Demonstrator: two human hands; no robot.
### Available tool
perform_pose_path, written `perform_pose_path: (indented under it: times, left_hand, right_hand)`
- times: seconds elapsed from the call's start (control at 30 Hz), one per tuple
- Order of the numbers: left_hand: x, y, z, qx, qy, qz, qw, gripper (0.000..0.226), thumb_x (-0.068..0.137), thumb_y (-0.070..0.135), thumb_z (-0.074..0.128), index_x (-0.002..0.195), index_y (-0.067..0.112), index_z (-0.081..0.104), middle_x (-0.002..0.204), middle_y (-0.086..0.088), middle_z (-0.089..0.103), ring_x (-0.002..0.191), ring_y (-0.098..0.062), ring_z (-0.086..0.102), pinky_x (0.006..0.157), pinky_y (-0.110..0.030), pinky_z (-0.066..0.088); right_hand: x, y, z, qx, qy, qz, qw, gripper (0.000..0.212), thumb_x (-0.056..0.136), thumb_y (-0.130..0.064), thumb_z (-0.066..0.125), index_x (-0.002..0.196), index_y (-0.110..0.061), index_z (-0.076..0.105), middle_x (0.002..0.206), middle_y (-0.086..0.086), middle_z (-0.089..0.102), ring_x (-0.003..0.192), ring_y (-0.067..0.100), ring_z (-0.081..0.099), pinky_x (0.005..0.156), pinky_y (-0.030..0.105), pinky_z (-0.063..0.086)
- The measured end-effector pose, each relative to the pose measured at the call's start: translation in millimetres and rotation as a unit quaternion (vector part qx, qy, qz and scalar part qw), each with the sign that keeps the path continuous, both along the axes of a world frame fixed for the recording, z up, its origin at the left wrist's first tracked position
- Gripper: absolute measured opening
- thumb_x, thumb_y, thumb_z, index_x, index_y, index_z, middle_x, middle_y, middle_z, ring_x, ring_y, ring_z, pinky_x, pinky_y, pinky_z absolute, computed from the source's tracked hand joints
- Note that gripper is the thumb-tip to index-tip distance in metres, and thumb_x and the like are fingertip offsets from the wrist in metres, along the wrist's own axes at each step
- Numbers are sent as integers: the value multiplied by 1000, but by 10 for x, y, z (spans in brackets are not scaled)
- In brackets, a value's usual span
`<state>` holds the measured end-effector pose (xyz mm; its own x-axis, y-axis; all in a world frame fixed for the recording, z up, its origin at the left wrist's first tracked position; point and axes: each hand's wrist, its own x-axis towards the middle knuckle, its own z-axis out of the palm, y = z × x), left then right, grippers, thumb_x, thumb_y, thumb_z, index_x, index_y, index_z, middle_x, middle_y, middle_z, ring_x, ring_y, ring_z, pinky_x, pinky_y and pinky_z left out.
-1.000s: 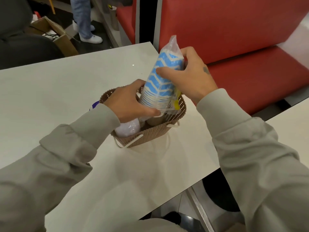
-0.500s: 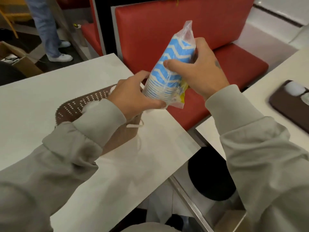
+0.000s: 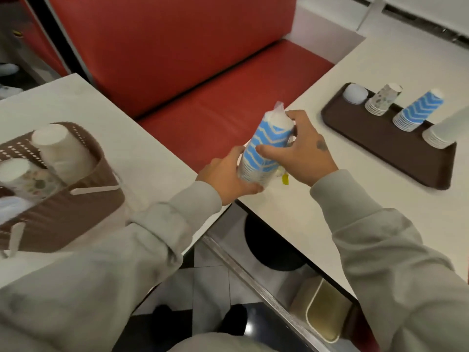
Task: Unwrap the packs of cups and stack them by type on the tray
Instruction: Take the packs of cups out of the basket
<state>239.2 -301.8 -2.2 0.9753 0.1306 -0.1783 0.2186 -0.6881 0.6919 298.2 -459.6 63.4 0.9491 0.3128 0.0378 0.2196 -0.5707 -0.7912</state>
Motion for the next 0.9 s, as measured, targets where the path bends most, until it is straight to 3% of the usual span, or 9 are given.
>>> perform_pose_path:
  times: [0.1,0.3,0.43,0.53,0.7,0.9]
  left_hand:
    - [110,-274,-132,11,6,-8,1000,81,69,55,79,136,37,36,110,4,67,102,-26,60,85,-40,52]
    - [317,-638,-358,50,13,-2,999,72,69,58,77,123,30,37,113,-1,65,103,-28,58,85,-39,45]
    - [403,-790,-420,101,14,-20,995,69,72,57,76,121,24,41,110,-1,64,107,-29,56,91,-42,43]
    - [385,-799,-443,123,31,-26,992,82,69,60,78,133,26,39,119,-1,61,116,-28,52,94,-43,41]
    - [190,-545,-316,120,29,-32,992,105,65,64,80,149,29,27,141,1,52,130,-25,45,105,-45,36]
    - [-104,2,34,113,-15,8,993,97,66,65,78,146,31,34,140,4,53,128,-23,46,107,-45,36]
  right_hand:
    - [27,-242,-134,-4,-7,-7,1000,61,76,-24,83,125,-22,48,98,-15,59,83,-4,59,61,3,44]
    - [67,-518,-303,-27,-18,-14,999,63,74,-26,84,125,-22,48,105,-7,60,84,0,59,57,4,44]
    - [52,-594,-426,-61,-27,-33,997,65,72,-30,84,127,-19,50,117,1,56,99,16,57,81,24,49]
    - [21,-640,-463,-52,-1,-36,998,69,75,-28,83,131,-21,44,119,-1,57,103,19,59,90,35,53]
    - [7,-641,-335,-121,-62,-83,987,95,69,-51,83,147,-24,35,141,4,44,131,26,44,108,48,40]
    - [-29,-279,-50,-133,-165,-72,975,83,74,-48,79,143,-18,43,143,9,42,136,31,35,111,49,34]
